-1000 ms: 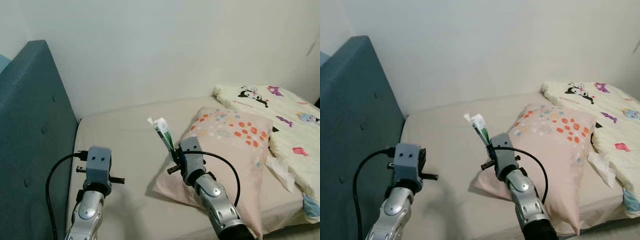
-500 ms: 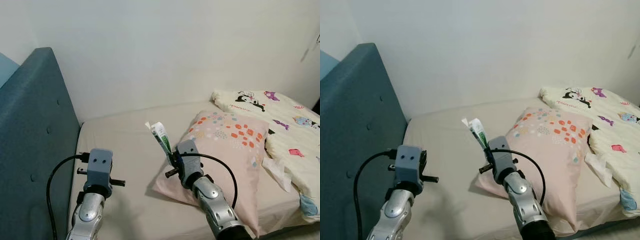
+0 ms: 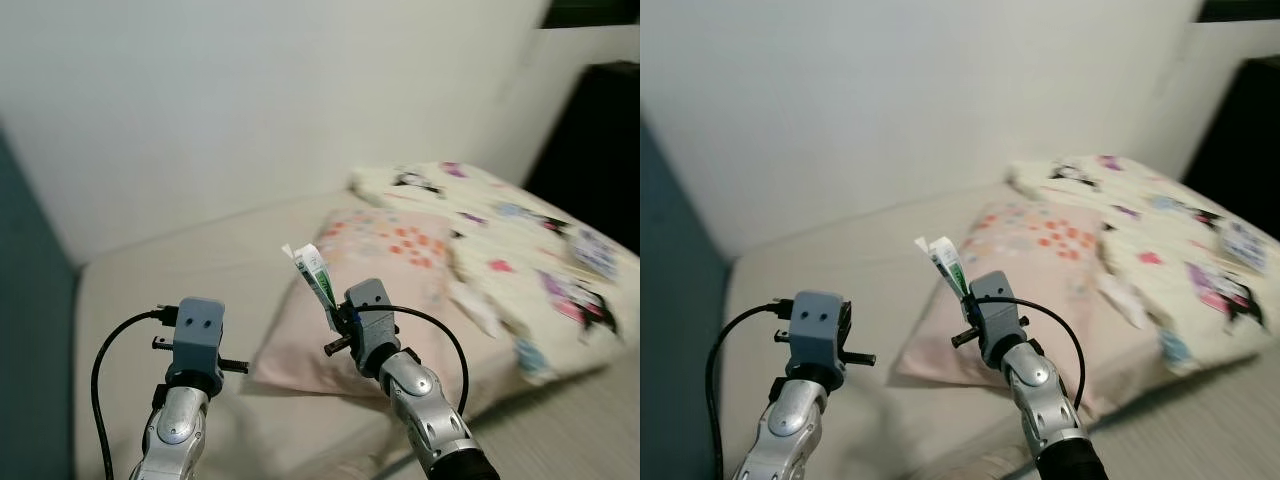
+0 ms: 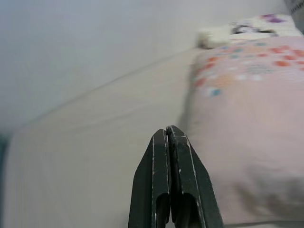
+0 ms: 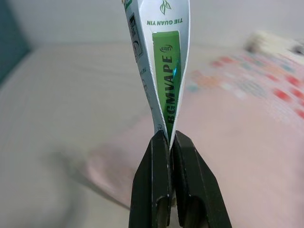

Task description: Clean up the room

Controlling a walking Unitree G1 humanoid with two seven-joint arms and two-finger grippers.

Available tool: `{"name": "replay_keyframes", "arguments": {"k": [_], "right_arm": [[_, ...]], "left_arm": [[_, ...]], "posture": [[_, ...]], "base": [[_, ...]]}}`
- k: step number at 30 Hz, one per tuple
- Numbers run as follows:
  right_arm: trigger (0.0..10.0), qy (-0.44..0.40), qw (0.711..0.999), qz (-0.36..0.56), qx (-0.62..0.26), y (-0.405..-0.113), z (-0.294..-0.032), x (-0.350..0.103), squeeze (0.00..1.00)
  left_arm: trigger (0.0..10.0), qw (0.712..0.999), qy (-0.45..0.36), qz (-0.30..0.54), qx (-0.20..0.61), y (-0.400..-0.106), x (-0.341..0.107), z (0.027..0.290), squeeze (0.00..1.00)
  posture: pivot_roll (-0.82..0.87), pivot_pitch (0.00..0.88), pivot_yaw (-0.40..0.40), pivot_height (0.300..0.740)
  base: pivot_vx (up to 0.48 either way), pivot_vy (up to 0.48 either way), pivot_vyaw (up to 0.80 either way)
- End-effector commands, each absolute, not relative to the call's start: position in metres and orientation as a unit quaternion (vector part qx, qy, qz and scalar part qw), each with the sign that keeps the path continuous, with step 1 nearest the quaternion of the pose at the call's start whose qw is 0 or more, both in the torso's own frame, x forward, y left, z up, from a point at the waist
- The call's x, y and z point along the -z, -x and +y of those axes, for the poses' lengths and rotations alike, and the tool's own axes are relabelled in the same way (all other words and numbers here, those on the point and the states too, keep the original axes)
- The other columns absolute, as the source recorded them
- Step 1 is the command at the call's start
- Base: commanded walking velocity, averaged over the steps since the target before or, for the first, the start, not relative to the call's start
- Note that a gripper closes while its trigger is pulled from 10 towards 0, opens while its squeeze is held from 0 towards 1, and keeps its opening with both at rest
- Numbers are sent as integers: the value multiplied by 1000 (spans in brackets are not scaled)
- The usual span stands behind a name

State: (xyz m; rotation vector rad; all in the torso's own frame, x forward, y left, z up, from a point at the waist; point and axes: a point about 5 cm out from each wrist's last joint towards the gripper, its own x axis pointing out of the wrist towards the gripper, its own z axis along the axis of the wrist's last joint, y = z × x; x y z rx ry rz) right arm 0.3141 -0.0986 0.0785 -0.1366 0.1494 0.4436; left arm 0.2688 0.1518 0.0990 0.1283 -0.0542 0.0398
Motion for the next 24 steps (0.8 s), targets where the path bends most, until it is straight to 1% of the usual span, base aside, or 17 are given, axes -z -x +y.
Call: {"name": "replay_keyframes", "arguments": {"k": [1, 24], "right_arm": [[10000, 63, 971, 87, -215, -312, -98, -74, 0], [10000, 74, 971, 96, -207, -314, -99, -71, 0]], "left_arm": [[10000, 997, -68, -23, -21, -268, -96, 152, 0], [10000, 996, -79, -22, -24, -267, -95, 153, 0]], "posture": [[54, 32, -45, 740], [60, 11, -58, 740]], "base": [[0, 0, -800], [0, 0, -800]]}}
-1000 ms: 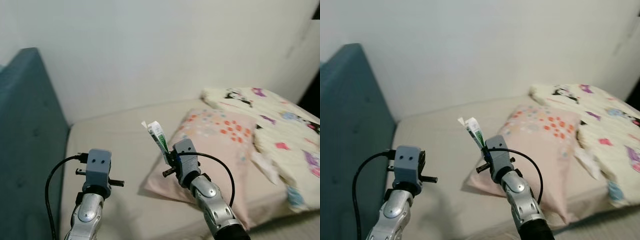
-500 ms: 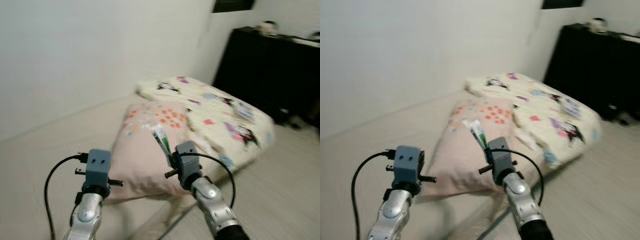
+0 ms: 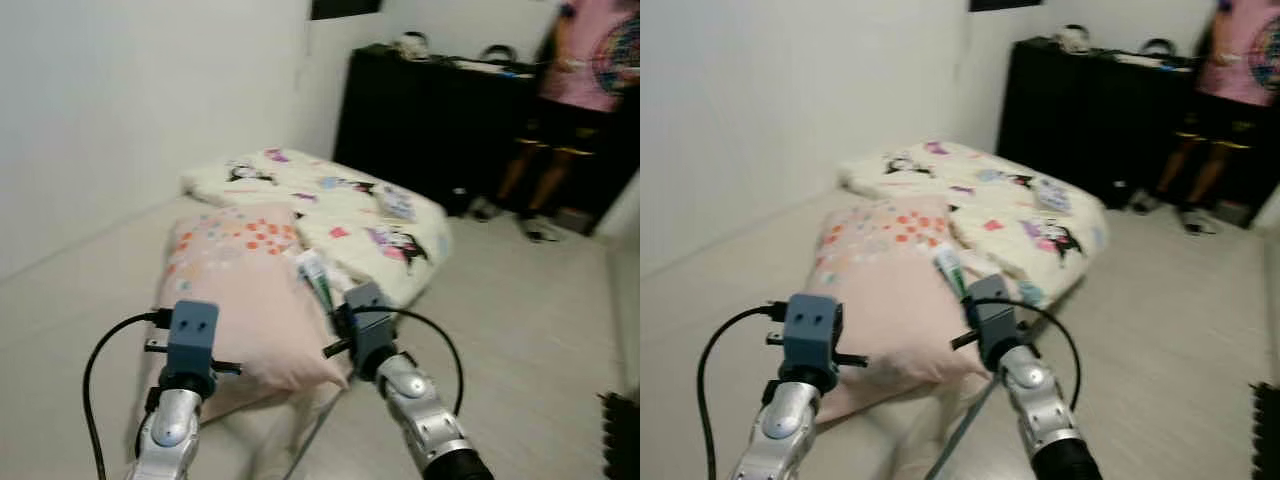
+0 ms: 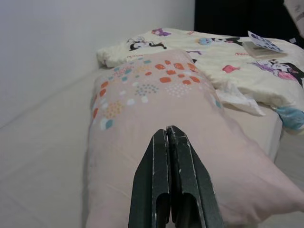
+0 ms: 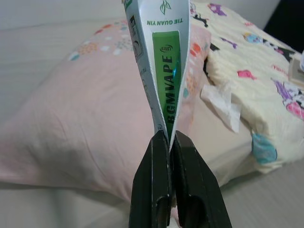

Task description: Clean up the room

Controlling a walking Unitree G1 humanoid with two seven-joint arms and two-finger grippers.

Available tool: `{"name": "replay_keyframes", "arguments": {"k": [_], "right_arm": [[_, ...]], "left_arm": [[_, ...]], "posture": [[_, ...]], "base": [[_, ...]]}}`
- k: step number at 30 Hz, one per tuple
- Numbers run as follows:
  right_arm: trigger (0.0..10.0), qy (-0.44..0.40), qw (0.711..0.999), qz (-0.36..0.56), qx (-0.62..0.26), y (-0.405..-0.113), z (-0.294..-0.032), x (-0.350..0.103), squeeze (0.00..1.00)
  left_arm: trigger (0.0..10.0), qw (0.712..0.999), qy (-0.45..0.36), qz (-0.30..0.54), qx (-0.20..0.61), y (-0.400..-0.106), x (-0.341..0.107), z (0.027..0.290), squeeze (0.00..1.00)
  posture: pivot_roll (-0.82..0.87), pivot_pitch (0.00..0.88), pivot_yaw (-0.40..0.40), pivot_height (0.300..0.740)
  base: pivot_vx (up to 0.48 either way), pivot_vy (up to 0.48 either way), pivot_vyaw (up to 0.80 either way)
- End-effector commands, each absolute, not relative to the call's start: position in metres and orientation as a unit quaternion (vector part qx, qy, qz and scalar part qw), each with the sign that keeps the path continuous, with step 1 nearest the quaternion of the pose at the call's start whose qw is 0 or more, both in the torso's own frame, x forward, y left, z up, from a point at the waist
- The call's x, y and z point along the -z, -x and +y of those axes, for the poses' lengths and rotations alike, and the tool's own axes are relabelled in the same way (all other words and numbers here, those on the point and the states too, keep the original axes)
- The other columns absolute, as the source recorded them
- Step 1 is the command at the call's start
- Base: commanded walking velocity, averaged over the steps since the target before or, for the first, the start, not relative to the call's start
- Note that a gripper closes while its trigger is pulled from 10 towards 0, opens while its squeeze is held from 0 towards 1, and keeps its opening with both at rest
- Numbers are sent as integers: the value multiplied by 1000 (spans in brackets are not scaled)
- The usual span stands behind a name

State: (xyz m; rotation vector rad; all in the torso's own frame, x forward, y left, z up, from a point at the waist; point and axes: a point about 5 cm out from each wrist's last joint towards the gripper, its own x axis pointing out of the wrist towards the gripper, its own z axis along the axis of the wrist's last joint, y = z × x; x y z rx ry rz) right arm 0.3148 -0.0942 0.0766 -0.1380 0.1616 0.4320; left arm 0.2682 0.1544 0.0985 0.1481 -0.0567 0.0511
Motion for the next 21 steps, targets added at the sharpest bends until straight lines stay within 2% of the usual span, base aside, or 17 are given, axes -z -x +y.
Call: {"name": "replay_keyframes", "arguments": {"k": [1, 21], "right_arm": [[10000, 75, 971, 94, -207, -315, -99, -72, 0], [10000, 75, 969, 99, -214, -315, -96, -71, 0]], "left_arm": [[10000, 996, -79, -22, -25, -267, -95, 154, 0], [10000, 996, -78, -23, -30, -265, -95, 156, 0]], "posture": [[60, 9, -60, 740], [65, 10, -66, 740]], "base": [[0, 0, -800], [0, 0, -800]]}}
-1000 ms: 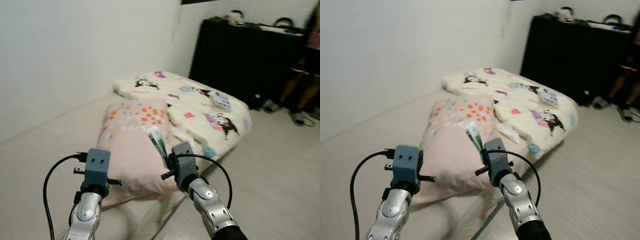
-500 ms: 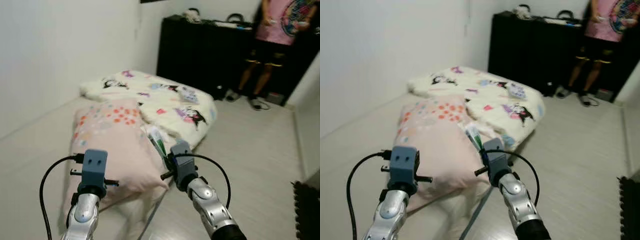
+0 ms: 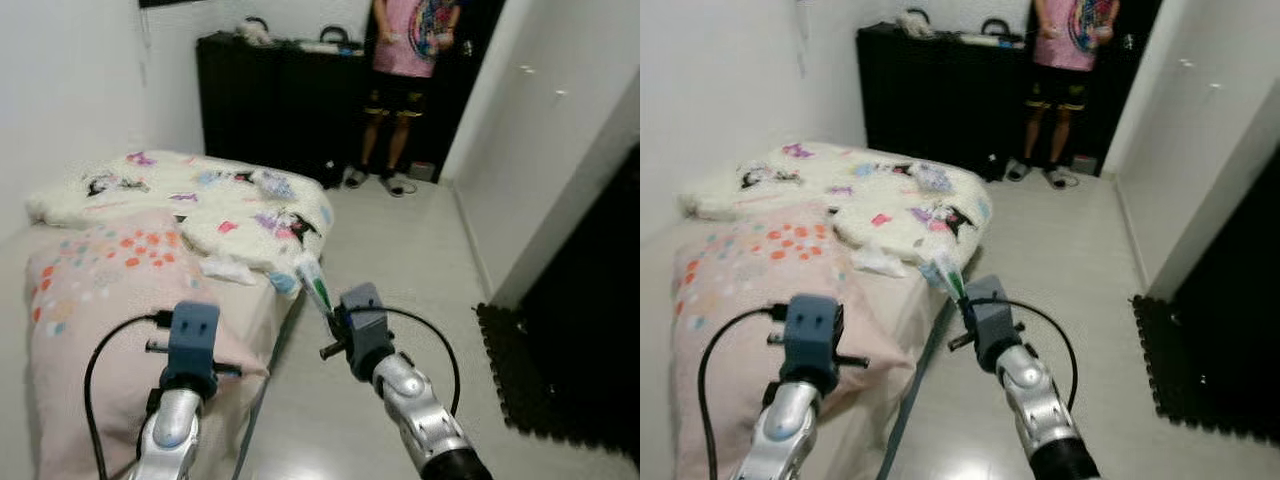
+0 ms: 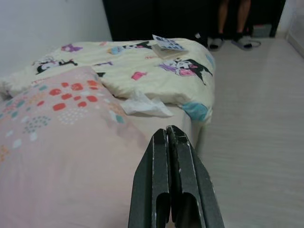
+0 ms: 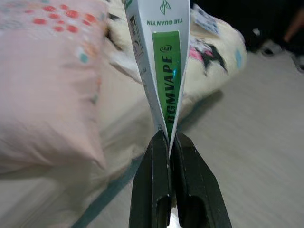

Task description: Clean up the room

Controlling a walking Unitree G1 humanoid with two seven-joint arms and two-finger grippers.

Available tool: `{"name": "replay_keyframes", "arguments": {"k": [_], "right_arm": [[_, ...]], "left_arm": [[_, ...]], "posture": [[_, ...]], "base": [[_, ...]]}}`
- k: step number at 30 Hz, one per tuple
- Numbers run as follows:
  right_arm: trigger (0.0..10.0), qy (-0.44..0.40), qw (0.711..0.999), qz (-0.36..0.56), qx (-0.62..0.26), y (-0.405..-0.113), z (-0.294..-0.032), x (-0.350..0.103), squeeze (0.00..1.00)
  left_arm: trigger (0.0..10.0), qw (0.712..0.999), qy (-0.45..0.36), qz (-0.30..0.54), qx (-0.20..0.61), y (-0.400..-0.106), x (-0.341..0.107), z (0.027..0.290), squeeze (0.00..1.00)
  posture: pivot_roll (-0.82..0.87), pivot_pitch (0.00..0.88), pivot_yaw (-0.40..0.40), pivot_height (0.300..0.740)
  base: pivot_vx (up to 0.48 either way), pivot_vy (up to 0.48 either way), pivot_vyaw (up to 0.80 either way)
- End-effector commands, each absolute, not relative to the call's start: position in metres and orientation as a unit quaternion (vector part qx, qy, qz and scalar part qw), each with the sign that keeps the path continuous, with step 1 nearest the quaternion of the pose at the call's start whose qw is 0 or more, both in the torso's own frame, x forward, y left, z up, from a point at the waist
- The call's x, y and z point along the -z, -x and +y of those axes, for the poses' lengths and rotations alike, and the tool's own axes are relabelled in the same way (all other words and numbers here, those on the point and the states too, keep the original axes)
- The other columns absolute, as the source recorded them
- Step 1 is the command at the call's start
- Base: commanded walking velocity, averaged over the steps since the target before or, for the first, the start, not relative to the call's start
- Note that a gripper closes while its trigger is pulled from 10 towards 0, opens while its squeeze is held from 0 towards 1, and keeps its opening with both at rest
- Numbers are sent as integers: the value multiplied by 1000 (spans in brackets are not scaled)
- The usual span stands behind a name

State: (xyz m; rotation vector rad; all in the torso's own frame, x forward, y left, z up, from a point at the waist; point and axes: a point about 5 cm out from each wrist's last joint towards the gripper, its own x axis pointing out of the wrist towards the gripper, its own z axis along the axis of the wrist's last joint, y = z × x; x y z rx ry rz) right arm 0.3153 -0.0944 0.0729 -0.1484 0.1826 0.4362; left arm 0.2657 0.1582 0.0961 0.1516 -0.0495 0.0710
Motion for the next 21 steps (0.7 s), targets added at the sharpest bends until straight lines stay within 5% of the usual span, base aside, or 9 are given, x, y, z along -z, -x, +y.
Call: {"name": "replay_keyframes", "arguments": {"k": [1, 21], "right_arm": [[10000, 75, 969, 99, -214, -315, -96, -71, 0], [10000, 65, 970, 107, -206, -315, -98, -69, 0]], "left_arm": [[10000, 996, -78, -23, -29, -265, -95, 156, 0], [10000, 996, -82, -20, -22, -264, -94, 156, 0]], "posture": [[66, 10, -66, 740], [68, 17, -62, 740]], "base": [[0, 0, -800], [0, 0, -800]]}}
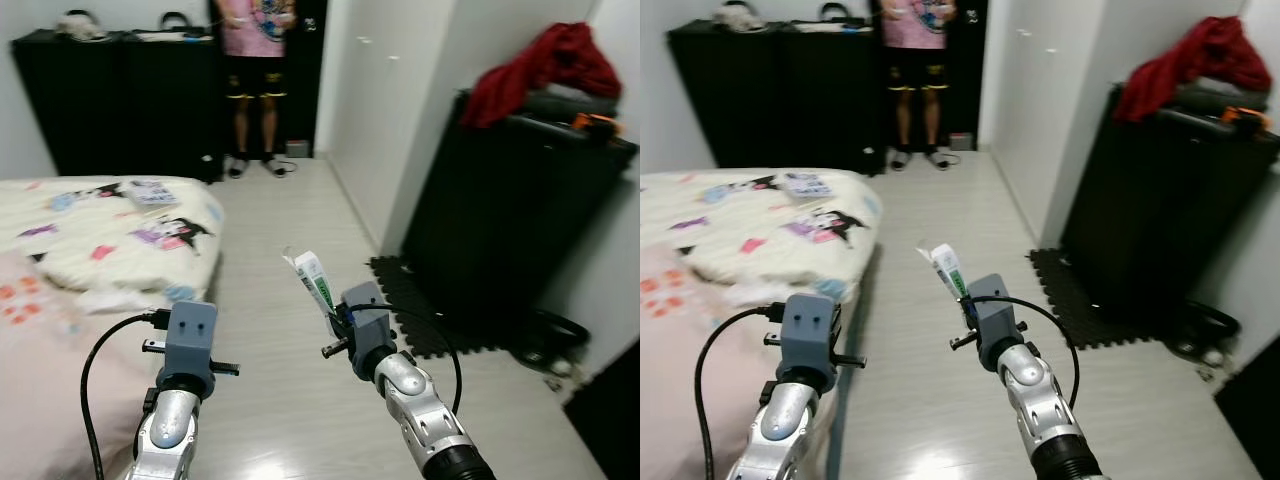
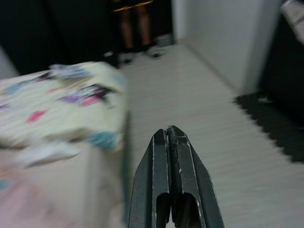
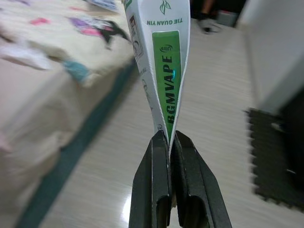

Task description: Clean up the room

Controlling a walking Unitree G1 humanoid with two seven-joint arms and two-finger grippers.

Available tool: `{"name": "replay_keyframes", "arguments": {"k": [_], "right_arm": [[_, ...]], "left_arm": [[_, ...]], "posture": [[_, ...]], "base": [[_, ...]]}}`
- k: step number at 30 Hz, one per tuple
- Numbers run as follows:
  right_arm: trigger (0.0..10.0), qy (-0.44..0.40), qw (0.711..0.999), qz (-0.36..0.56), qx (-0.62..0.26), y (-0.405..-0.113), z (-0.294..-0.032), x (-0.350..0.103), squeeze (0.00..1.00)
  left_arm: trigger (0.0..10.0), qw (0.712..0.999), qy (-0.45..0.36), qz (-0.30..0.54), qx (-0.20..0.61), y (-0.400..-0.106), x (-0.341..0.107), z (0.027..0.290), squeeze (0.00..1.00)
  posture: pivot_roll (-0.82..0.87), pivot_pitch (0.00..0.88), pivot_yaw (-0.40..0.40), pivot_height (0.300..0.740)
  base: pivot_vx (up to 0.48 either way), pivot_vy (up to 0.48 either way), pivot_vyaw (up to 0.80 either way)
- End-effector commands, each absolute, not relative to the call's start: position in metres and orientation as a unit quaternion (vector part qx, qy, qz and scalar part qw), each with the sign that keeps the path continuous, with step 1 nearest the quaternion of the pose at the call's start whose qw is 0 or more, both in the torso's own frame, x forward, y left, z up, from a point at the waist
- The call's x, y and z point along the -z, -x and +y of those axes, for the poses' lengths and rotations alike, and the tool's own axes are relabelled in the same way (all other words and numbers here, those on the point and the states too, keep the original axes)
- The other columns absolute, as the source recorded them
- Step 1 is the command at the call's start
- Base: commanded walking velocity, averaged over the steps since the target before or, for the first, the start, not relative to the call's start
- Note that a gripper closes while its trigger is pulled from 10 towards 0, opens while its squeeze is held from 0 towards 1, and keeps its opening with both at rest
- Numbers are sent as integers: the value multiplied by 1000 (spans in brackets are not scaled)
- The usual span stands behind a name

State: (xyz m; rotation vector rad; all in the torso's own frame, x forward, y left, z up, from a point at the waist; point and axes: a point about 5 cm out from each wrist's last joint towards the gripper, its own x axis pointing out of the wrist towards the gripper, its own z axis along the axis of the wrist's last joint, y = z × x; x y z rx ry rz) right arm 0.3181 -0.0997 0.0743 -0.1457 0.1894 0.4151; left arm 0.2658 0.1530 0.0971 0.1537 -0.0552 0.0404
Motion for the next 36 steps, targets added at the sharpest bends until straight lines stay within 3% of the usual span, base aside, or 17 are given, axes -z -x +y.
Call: {"name": "replay_keyframes", "arguments": {"k": [1, 36], "right_arm": [[10000, 65, 971, 108, -205, -315, -98, -68, 0], [10000, 71, 971, 127, -189, -312, -103, -61, 0]], "left_arm": [[10000, 996, -82, -19, -22, -264, -94, 156, 0], [10000, 997, -80, -6, -19, -262, -89, 157, 0]], "posture": [[67, 18, -62, 740], [66, 28, -53, 740]], "base": [[0, 0, -800], [0, 0, -800]]}}
